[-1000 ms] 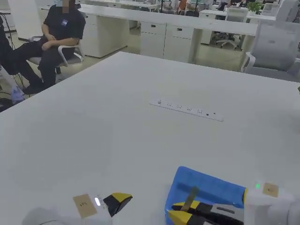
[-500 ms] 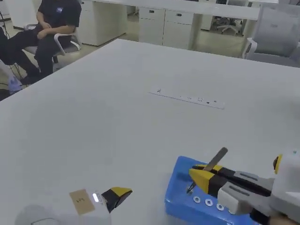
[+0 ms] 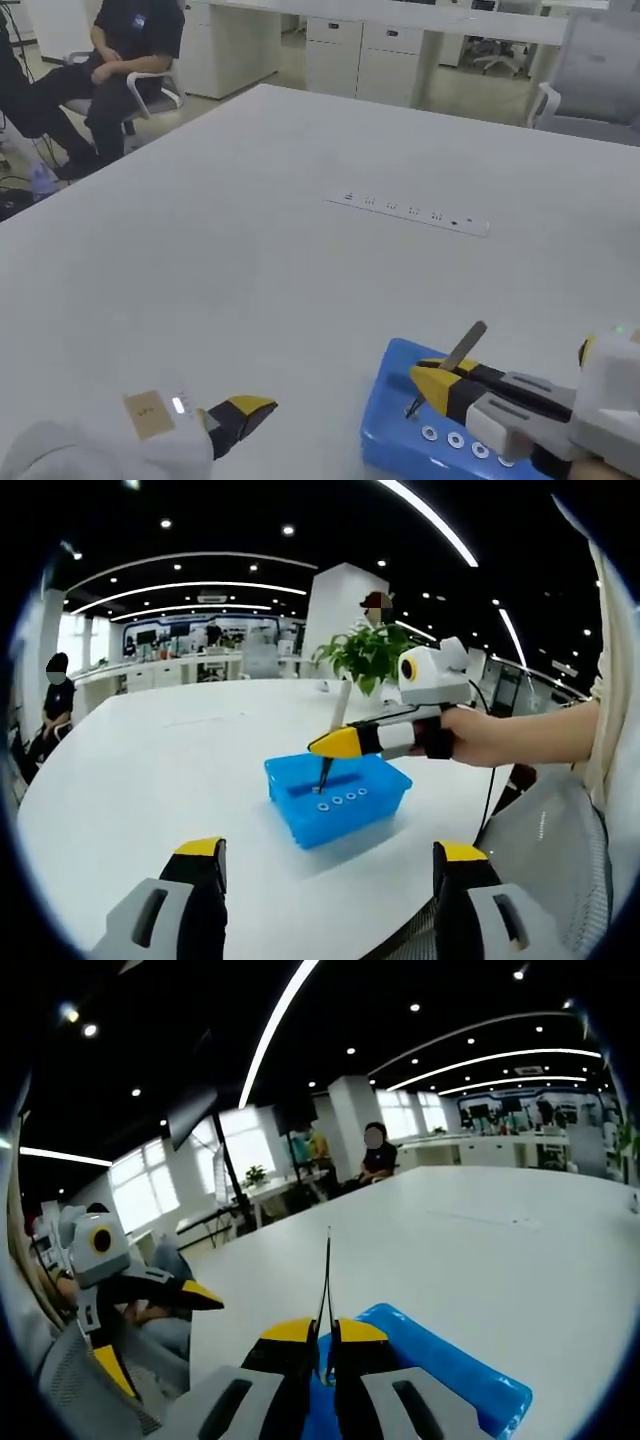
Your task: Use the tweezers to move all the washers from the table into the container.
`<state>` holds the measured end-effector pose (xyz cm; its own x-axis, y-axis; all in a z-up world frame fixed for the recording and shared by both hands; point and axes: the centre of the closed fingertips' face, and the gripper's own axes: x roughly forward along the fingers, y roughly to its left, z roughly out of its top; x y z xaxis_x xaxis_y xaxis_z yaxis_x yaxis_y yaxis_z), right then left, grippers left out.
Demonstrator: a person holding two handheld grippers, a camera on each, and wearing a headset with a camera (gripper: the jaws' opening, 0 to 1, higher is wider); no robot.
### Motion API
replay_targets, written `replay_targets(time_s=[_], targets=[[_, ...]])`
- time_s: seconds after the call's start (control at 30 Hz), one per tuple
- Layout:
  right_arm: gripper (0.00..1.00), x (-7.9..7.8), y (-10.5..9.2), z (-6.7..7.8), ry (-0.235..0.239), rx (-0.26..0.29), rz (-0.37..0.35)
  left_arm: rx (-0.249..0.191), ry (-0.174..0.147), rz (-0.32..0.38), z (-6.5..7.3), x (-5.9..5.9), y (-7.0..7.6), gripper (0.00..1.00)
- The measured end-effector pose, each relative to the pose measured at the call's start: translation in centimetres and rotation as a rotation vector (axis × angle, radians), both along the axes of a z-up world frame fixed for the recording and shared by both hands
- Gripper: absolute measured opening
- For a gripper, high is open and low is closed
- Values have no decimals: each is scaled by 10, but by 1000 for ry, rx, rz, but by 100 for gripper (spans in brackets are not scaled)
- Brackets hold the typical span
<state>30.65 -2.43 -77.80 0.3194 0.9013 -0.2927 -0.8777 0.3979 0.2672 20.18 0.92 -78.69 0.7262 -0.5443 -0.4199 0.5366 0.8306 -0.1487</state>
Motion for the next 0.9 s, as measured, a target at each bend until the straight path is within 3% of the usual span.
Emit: replay_targets(time_s=[0.9], targets=[[3,7,-4,9,-14,19,-22,12,2,-1,-1,-2,0,85]])
